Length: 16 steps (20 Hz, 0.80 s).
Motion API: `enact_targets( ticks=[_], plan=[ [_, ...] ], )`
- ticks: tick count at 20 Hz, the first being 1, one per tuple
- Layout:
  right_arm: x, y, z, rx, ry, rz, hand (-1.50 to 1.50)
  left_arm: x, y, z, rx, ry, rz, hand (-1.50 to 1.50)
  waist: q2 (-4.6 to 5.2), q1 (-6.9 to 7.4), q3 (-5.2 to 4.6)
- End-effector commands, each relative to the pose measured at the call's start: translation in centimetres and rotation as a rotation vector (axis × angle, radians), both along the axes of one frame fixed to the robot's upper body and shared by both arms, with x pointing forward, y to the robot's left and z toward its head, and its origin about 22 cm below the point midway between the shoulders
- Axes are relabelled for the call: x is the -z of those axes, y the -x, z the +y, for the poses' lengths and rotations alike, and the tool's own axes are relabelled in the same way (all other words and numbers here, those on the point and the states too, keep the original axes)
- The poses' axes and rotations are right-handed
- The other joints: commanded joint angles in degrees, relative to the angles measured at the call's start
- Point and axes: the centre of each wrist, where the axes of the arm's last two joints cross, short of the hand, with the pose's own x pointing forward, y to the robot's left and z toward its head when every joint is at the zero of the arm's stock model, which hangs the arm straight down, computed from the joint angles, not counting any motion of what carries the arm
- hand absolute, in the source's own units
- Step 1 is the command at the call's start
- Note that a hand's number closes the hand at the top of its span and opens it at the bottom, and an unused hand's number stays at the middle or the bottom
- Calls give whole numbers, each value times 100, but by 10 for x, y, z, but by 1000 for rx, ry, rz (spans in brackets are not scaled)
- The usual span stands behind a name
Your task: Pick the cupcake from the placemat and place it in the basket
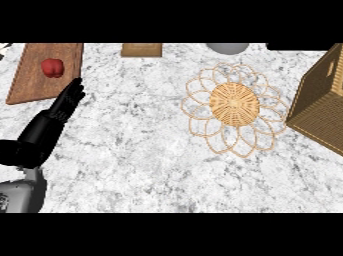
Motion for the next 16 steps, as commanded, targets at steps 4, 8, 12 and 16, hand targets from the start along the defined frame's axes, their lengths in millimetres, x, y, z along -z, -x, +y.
enact_targets(
  ticks=[4,8,12,16],
  plan=[
    [3,1,-7,-42,30,-45,-150,11,-1,-6,-10,-5,-1,0,-5,-22,-3],
    [-33,-1,-5,-84,-47,-164,-150,2,-1,-18,2,-1,-9,0,-13,-25,-3],
    [-40,19,-27,-58,-163,-234,-150,-10,-5,4,-18,-2,11,0,-19,-52,-2],
    [-50,42,-43,-45,-277,-226,-150,10,3,-4,-3,2,-10,0,-26,-71,-4]
  ],
)
